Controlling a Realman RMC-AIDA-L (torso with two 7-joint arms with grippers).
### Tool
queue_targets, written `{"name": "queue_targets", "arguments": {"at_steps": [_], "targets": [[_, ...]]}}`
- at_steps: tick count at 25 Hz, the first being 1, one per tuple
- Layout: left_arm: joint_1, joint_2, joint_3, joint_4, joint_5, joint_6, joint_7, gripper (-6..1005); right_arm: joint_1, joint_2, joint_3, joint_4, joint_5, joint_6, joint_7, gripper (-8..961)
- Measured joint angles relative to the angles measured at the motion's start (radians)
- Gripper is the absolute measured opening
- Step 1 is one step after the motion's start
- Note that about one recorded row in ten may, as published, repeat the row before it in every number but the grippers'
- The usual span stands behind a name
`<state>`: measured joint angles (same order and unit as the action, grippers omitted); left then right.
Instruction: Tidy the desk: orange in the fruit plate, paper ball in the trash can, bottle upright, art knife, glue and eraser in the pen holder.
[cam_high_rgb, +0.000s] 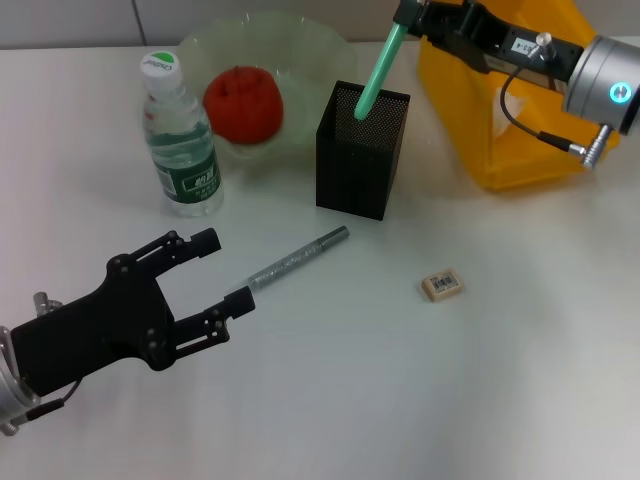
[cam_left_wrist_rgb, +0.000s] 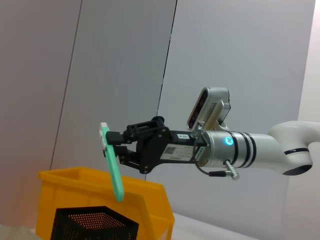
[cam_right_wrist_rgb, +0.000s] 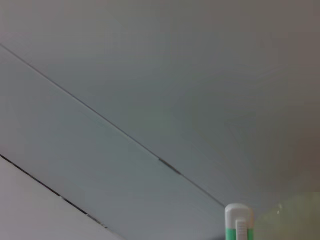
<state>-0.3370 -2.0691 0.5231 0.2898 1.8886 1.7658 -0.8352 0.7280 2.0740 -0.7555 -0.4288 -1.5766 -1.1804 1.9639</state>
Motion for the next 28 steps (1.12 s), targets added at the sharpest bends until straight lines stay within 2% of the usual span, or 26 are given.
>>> {"name": "queue_targets", "arguments": {"at_steps": [16, 22, 28], "targets": [[0.004, 0.002, 0.000, -0.013, -0.012, -0.003, 0.007, 786, 0.008, 0.010, -0.040, 0.021, 0.024, 0.008, -0.536, 263], [0.004, 0.002, 0.000, -0.014, -0.013, -0.003, 0.007, 786, 0.008, 0.011, -0.050, 0.041, 0.023, 0.009, -0.683, 270], [-0.001, 0.002, 0.000, -0.014, -0.013, -0.002, 0.001, 786, 0.009, 0.012, -0.068, 0.043, 0.023, 0.015, -0.728, 277]]}}
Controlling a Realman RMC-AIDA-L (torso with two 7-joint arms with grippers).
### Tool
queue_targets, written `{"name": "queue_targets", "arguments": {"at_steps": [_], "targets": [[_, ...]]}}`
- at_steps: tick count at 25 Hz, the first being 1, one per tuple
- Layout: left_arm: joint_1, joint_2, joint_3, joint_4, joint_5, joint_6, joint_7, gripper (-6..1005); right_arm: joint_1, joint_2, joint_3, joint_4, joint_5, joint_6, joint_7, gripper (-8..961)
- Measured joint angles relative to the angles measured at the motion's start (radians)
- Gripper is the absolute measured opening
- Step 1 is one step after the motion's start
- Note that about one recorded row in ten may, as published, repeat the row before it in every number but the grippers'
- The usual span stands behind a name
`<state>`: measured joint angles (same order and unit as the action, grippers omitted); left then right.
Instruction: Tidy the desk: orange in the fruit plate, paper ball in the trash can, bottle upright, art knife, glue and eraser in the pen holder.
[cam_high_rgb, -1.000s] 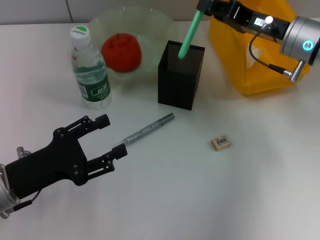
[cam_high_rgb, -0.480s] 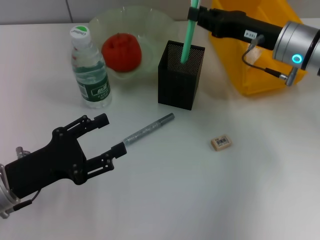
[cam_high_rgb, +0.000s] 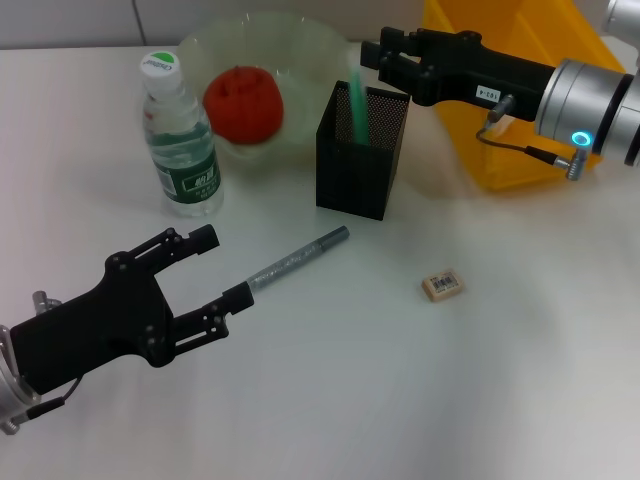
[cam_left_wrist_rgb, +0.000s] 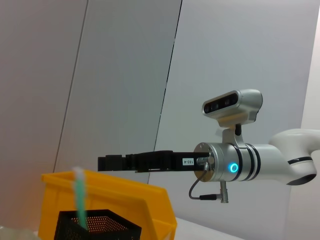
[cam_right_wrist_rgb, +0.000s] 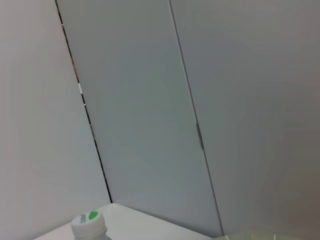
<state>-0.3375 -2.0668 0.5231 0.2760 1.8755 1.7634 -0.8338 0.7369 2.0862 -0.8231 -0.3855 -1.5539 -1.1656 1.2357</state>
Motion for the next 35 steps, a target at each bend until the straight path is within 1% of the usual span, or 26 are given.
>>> {"name": "queue_targets", "arguments": {"at_steps": [1, 7, 14, 17, 18, 19, 22, 23, 24, 26, 27, 28, 29, 32, 33, 34, 35], "targets": [[0.000, 0.000, 0.000, 0.000, 0.000, 0.001, -0.001, 786, 0.000, 0.000, 0.000, 0.000, -0.001, 0.001, -0.001, 278], [-0.002, 0.002, 0.000, 0.000, -0.001, 0.003, -0.003, 785, 0.000, 0.000, 0.005, -0.004, 0.000, 0.001, -0.003, 507], [0.001, 0.002, 0.004, 0.000, -0.001, -0.003, -0.004, 785, -0.014, -0.001, 0.006, -0.008, 0.058, -0.031, 0.003, 636], [0.004, 0.002, 0.006, 0.000, 0.001, -0.003, -0.004, 785, -0.036, -0.006, 0.011, -0.027, 0.064, -0.096, 0.035, 691], [0.004, 0.002, 0.006, 0.000, 0.001, -0.003, -0.004, 785, -0.062, -0.010, 0.006, -0.075, 0.062, -0.165, 0.079, 709], [0.004, 0.002, 0.007, 0.000, 0.002, -0.003, -0.004, 785, -0.062, -0.010, 0.006, -0.075, 0.062, -0.165, 0.079, 715], [0.005, 0.002, 0.008, 0.000, 0.006, -0.004, -0.004, 785, -0.115, -0.025, -0.004, -0.187, 0.034, -0.289, 0.157, 735], [0.005, 0.003, 0.010, 0.002, 0.008, -0.004, -0.004, 785, -0.142, -0.040, -0.006, -0.261, -0.014, -0.380, 0.195, 741], [0.005, 0.003, 0.011, 0.003, 0.008, -0.004, -0.004, 785, -0.142, -0.040, -0.006, -0.261, -0.014, -0.380, 0.195, 741], [0.005, 0.004, 0.012, 0.006, 0.012, -0.003, -0.005, 785, -0.156, -0.055, 0.000, -0.334, -0.096, -0.458, 0.232, 740], [0.004, 0.005, 0.013, 0.007, 0.016, -0.002, -0.005, 785, -0.158, -0.061, 0.005, -0.367, -0.146, -0.490, 0.255, 740], [0.002, 0.005, 0.015, 0.008, 0.019, -0.001, -0.006, 784, -0.154, -0.069, 0.010, -0.437, -0.256, -0.527, 0.301, 740], [0.002, 0.005, 0.015, 0.008, 0.019, -0.001, -0.006, 784, -0.154, -0.069, 0.010, -0.437, -0.256, -0.527, 0.301, 739], [-0.005, 0.010, 0.032, 0.011, 0.026, -0.001, -0.013, 784, -0.125, -0.073, 0.006, -0.526, -0.434, -0.574, 0.373, 739], [-0.006, 0.010, 0.034, 0.013, 0.027, -0.002, -0.017, 784, -0.091, -0.073, 0.004, -0.569, -0.550, -0.608, 0.417, 738], [-0.007, 0.011, 0.035, 0.017, 0.028, -0.005, -0.023, 784, -0.071, -0.073, 0.004, -0.584, -0.603, -0.624, 0.433, 738], [-0.007, 0.011, 0.035, 0.017, 0.028, -0.005, -0.023, 784, -0.071, -0.073, 0.004, -0.584, -0.603, -0.624, 0.433, 738]]}}
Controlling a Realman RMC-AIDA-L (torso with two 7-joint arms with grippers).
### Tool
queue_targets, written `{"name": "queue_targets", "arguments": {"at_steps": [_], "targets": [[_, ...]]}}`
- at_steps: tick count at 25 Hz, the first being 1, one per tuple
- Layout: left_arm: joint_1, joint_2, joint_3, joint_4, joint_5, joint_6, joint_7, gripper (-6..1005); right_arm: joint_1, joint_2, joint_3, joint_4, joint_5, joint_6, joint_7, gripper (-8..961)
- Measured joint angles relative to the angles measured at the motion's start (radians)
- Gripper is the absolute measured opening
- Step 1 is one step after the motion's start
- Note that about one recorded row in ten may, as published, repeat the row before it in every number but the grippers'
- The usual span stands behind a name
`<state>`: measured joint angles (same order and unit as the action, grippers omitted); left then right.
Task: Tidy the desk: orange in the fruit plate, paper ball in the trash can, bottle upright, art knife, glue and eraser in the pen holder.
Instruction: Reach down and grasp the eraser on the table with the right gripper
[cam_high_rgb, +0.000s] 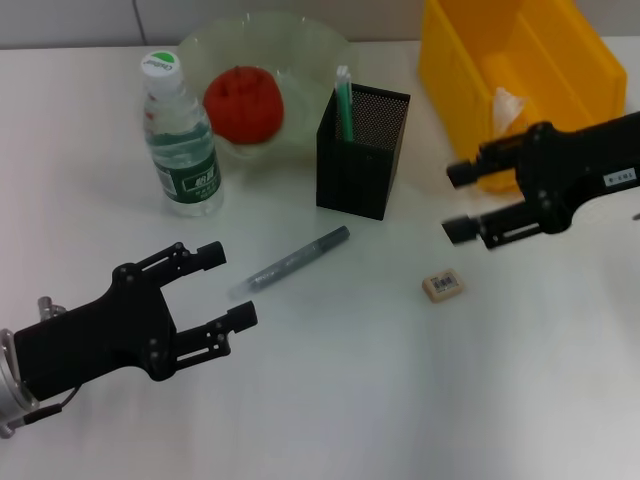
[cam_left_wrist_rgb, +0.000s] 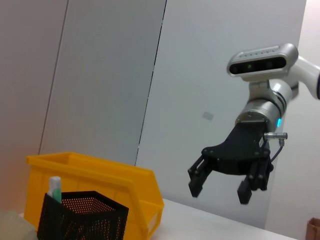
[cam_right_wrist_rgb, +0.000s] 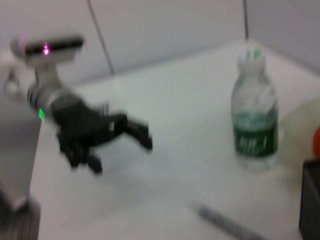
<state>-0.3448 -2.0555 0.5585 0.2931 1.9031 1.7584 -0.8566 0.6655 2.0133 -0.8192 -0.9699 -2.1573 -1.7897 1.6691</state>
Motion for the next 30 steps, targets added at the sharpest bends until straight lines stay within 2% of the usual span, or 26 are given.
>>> {"name": "queue_targets", "arguments": {"at_steps": [2, 5, 6, 7, 8, 10, 11, 12, 15, 18, 30], "targets": [[0.000, 0.000, -0.001, 0.001, 0.001, 0.000, -0.001, 784, 0.088, 0.004, -0.028, -0.031, -0.186, -0.043, 0.042, 737], [0.001, 0.000, -0.001, 0.002, 0.001, -0.001, -0.006, 784, 0.108, 0.006, -0.052, -0.035, -0.227, -0.044, 0.052, 736], [0.002, 0.000, -0.001, 0.003, 0.001, -0.001, -0.009, 784, 0.138, 0.012, -0.103, -0.038, -0.286, -0.041, 0.069, 736], [0.002, 0.000, -0.001, 0.003, 0.001, -0.001, -0.009, 784, 0.138, 0.012, -0.103, -0.038, -0.286, -0.041, 0.069, 736], [0.003, 0.000, -0.003, 0.004, 0.001, -0.001, -0.012, 784, 0.165, 0.020, -0.159, -0.039, -0.337, -0.031, 0.079, 736], [0.005, 0.001, -0.004, 0.004, 0.001, -0.001, -0.013, 784, 0.174, 0.026, -0.183, -0.039, -0.355, -0.022, 0.080, 735], [0.007, 0.004, -0.005, 0.004, 0.001, -0.002, -0.013, 784, 0.191, 0.038, -0.233, -0.039, -0.396, 0.000, 0.080, 735], [0.007, 0.004, -0.005, 0.004, 0.001, -0.002, -0.013, 784, 0.191, 0.038, -0.233, -0.039, -0.396, 0.000, 0.080, 735], [0.008, 0.011, -0.001, 0.004, 0.001, -0.005, -0.026, 783, 0.208, 0.058, -0.301, -0.039, -0.447, 0.036, 0.082, 734], [0.013, 0.015, -0.006, 0.005, -0.003, -0.004, -0.038, 783, 0.213, 0.066, -0.382, -0.033, -0.471, 0.100, 0.084, 733], [0.015, 0.009, -0.008, 0.004, -0.007, 0.001, -0.038, 783, 0.216, 0.074, -0.509, 0.030, -0.462, 0.231, 0.087, 723]]}}
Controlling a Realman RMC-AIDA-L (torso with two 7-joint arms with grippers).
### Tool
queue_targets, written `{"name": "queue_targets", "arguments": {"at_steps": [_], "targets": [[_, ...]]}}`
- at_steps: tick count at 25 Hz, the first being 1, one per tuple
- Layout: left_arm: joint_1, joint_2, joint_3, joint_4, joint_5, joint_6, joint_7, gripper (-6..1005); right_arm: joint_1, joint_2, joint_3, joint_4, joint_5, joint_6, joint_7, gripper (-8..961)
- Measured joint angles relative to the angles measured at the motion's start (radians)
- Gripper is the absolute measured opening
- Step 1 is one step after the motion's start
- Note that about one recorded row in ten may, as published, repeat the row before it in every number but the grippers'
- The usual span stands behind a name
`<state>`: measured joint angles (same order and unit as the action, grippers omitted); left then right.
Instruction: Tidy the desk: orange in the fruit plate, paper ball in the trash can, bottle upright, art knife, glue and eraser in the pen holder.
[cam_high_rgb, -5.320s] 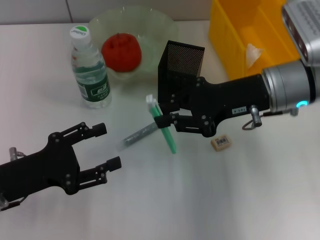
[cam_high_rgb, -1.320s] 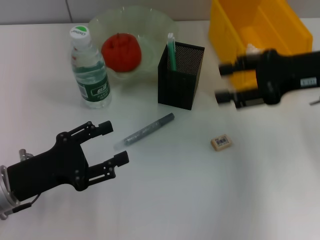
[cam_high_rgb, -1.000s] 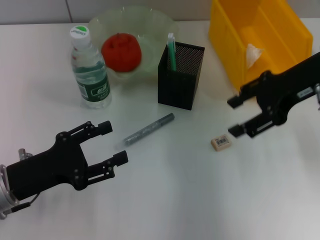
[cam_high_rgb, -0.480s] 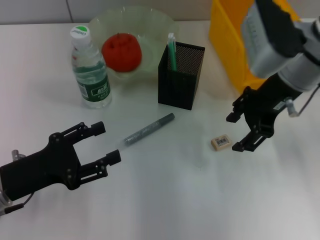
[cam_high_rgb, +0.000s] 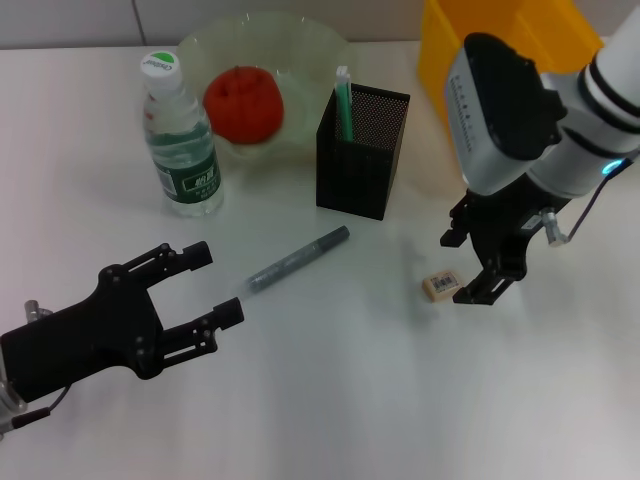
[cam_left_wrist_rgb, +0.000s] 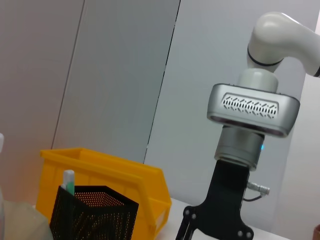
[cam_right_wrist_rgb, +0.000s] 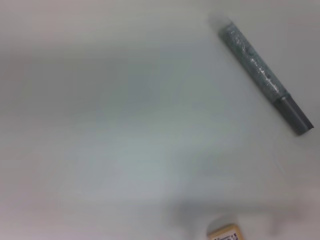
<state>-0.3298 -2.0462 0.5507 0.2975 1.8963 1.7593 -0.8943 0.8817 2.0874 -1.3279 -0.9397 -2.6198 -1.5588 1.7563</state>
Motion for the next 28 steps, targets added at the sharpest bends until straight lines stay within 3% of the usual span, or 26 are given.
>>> {"name": "queue_targets", "arguments": {"at_steps": [12, 16, 23, 28], "targets": [[0.000, -0.005, 0.000, 0.000, -0.003, 0.000, 0.000, 782, 0.012, 0.000, -0.109, 0.087, 0.045, 0.121, 0.001, 542], [0.000, -0.005, -0.002, 0.000, -0.006, 0.001, 0.000, 782, 0.014, 0.000, -0.122, 0.105, 0.046, 0.141, 0.001, 372], [0.000, -0.005, -0.005, 0.000, -0.007, 0.004, 0.000, 782, 0.014, 0.001, -0.137, 0.107, 0.047, 0.153, 0.004, 276], [0.000, -0.005, -0.012, 0.000, -0.007, 0.007, 0.000, 782, 0.013, -0.001, -0.122, 0.094, 0.075, 0.144, 0.012, 282]]}}
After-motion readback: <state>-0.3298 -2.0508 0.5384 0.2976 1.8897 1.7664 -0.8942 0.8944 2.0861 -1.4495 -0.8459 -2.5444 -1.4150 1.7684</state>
